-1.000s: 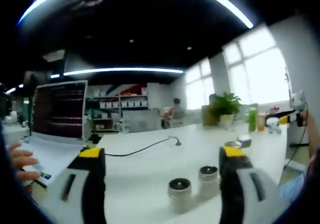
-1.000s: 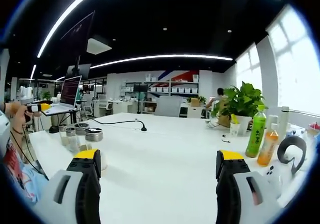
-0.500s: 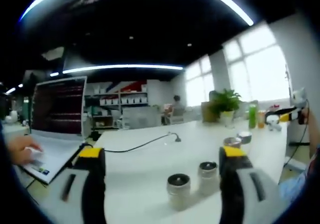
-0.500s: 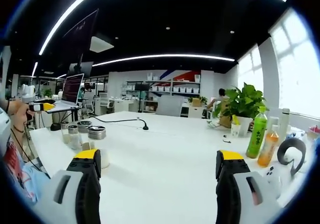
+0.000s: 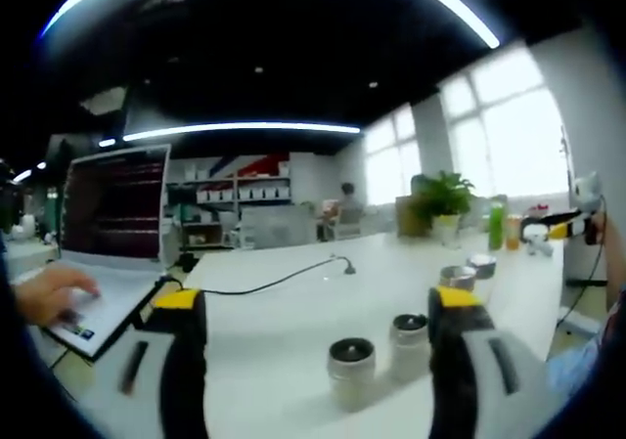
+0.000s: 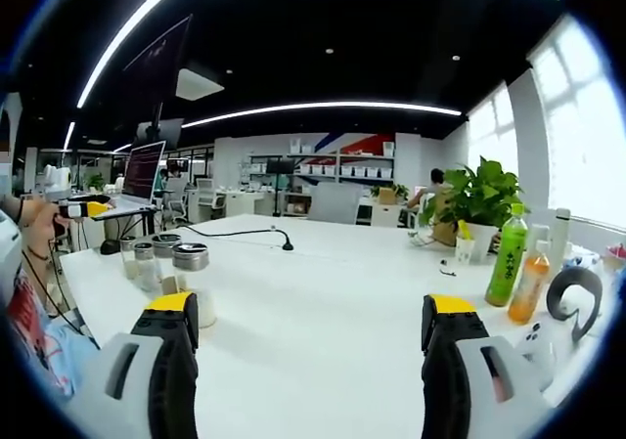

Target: Rotate the seasoning bottle until the label or dispensing opening points toward the visible target arrow and the bottle remains upright within the marked orientation range

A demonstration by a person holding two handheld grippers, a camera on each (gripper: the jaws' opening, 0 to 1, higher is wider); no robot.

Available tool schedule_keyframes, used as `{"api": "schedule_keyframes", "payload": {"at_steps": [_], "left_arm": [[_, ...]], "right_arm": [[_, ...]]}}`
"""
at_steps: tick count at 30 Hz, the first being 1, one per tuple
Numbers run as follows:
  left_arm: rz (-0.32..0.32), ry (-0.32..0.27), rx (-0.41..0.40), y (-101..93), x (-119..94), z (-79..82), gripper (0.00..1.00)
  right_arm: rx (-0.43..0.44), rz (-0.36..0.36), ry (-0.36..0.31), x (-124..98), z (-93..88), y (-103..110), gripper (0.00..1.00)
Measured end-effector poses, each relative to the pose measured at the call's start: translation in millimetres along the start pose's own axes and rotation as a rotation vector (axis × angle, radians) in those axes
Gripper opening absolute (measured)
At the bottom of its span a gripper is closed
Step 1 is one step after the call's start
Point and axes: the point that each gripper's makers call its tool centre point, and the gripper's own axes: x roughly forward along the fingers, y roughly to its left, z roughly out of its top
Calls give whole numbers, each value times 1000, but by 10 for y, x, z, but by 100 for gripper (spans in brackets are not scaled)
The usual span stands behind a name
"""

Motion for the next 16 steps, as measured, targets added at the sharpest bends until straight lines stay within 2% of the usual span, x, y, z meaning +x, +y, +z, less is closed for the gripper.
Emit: {"api": "schedule_keyframes", "payload": {"at_steps": [16], "left_arm": [[6,3,3,21,-10,-2,99]], "right_arm": [[2,0,6,3,-17,-25,98]]}}
